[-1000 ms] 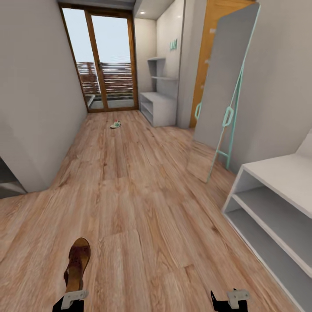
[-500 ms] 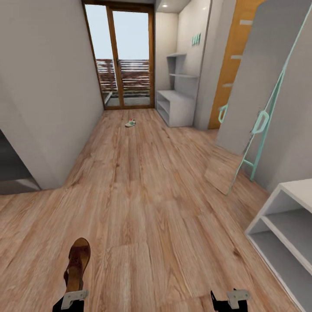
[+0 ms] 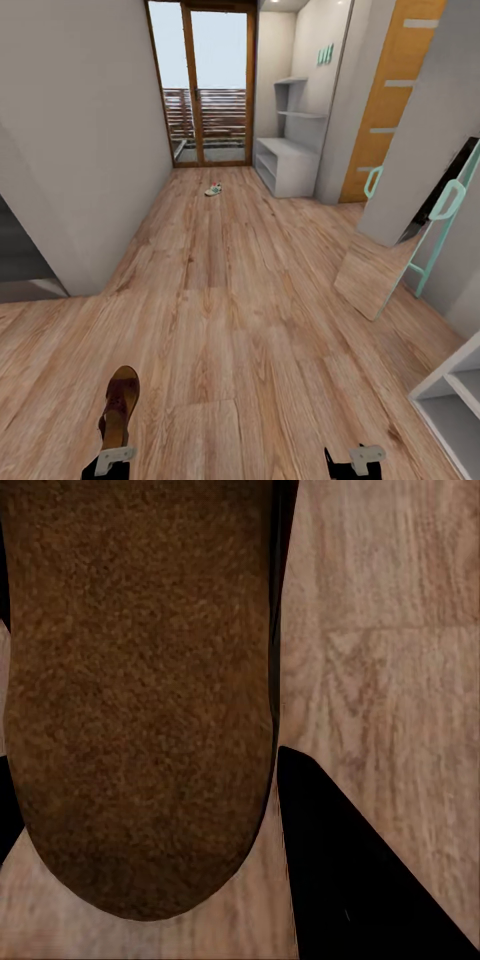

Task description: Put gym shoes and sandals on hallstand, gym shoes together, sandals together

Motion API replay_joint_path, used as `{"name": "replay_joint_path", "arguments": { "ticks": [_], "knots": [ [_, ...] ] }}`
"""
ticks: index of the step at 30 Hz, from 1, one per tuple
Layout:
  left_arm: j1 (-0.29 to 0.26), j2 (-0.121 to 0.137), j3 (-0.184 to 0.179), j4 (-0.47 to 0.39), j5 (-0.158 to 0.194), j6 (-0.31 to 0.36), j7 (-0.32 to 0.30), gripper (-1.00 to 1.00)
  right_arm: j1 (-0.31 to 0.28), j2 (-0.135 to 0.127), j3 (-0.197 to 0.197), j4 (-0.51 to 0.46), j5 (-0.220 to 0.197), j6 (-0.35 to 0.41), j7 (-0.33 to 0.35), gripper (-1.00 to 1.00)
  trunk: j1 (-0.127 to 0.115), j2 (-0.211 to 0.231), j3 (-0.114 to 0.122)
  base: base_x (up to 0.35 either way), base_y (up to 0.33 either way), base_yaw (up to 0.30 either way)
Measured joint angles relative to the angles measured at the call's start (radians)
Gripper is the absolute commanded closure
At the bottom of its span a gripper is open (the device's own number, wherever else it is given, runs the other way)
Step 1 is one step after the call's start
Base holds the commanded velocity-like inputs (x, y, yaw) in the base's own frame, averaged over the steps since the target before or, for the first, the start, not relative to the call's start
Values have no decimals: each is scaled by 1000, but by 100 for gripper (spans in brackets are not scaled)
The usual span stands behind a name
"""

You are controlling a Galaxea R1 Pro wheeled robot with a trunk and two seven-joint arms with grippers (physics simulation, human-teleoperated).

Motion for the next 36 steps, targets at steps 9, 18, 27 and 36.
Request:
{"name": "replay_joint_path", "arguments": {
  "ticks": [9, 18, 27, 36],
  "knots": [
    [0, -1, 0, 0, -1, 0, 0, 100, 0, -5, 1, -1, 1, 1, 1, -100, 0, 0, 0, 339, -90, 2],
    [0, -2, 0, 0, -1, 0, 0, 100, 0, 1, 0, -1, -1, 0, 0, -100, 0, 0, 0, 339, -130, 0],
    [0, -2, 0, 0, -1, 0, 0, 100, 0, 3, 0, -1, -1, 0, -1, -100, 0, 0, 9, 339, -131, 0],
    [0, -2, 0, 0, -1, 0, 0, 100, 0, 3, -1, 0, -1, 0, -1, -100, 0, 0, 23, 339, -131, 0]
  ]
}}
